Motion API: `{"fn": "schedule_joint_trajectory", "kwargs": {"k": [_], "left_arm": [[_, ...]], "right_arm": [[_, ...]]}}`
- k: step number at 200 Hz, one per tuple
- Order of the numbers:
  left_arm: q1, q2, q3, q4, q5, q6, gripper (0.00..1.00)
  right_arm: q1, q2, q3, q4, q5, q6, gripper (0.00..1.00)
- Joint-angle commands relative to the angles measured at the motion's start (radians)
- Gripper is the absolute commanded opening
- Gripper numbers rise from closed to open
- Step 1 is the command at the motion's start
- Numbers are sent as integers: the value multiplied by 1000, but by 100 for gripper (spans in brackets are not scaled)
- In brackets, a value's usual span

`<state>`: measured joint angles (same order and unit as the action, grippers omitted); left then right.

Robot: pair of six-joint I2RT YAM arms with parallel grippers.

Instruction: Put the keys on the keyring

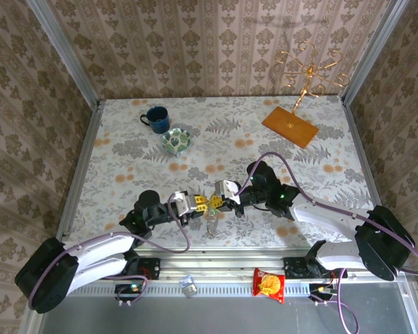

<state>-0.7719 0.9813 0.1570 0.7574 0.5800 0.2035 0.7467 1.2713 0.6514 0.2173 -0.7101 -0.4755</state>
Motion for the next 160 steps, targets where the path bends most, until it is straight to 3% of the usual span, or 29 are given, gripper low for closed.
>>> {"fn": "schedule_joint_trajectory", "kwargs": {"k": [1,30,67,160], "left_arm": [[-5,5,19,69,39,-27,17],[-6,7,26,65,44,-26,17],[-5,-14,21,28,34,-16,25],[-6,-39,16,-23,29,-9,25]], "right_arm": [[12,9,32,-17,29,-34,0],[16,13,33,-21,46,-40,0],[14,-11,19,-8,77,-43,0],[16,-18,24,-32,102,-54,0]]}}
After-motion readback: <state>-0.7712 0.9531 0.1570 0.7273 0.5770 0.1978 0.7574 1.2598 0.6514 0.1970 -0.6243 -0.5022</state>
